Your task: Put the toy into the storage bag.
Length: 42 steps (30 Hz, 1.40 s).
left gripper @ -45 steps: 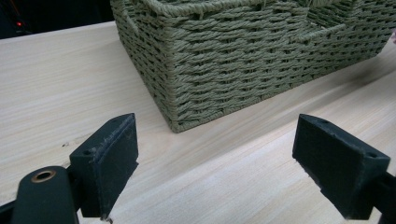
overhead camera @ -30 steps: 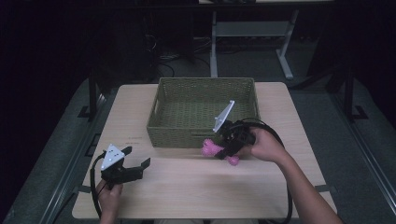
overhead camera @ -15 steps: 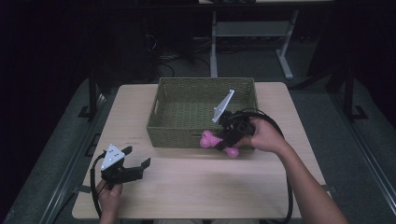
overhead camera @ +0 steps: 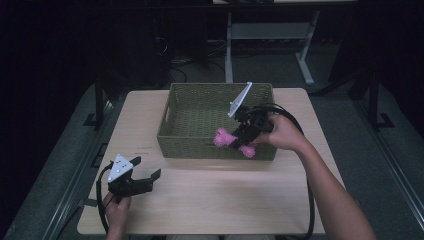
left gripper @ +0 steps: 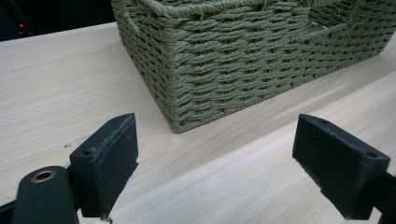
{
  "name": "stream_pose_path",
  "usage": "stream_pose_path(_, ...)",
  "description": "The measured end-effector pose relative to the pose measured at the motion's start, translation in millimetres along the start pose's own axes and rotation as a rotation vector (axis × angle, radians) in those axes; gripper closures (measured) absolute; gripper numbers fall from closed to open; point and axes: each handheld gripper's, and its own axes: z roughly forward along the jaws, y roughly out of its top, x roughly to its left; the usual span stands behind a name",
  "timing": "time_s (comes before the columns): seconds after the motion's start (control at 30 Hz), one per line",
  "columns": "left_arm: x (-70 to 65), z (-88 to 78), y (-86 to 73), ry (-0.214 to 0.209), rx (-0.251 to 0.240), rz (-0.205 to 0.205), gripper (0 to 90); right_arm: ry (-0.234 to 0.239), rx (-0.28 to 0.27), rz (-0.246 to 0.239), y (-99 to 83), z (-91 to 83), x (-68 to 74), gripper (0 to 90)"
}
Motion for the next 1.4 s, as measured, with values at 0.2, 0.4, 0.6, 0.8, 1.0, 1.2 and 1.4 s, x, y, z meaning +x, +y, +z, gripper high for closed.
stream_pose_path(0.2,0.5,-0.2,-0.2,0.001,-0.002,-0.001,13.9,0.007,0.006,0.006,7.1,-3.8,-6.9,57.7)
stream_pose_path(0.4,0.8,-0.5,-0.1,0.0,-0.001,0.0,13.8,0.006,0.022,0.014,11.9,-4.6,-14.6,57.7)
stream_pose_path(0.6,0.5,-0.1,0.0,-0.001,-0.002,0.002,13.9,0.01,0.029,0.021,13.3,-5.0,-22.7,57.7)
stream_pose_path(0.8,1.0,-0.2,-0.1,0.004,-0.003,0.0,13.8,0.011,0.026,0.031,14.2,-8.4,-31.5,57.7)
stream_pose_path(1.0,1.0,0.2,-0.1,0.001,-0.002,-0.001,13.8,0.014,0.016,0.042,13.4,-7.9,-40.7,57.7)
stream_pose_path(1.2,1.2,-0.1,0.0,0.003,-0.004,-0.001,13.8,0.006,0.042,0.057,15.6,-3.6,-52.8,57.7)
stream_pose_path(1.4,1.1,-0.1,0.1,0.002,-0.004,0.0,13.8,-0.006,0.049,0.072,18.5,-4.7,-62.5,57.7)
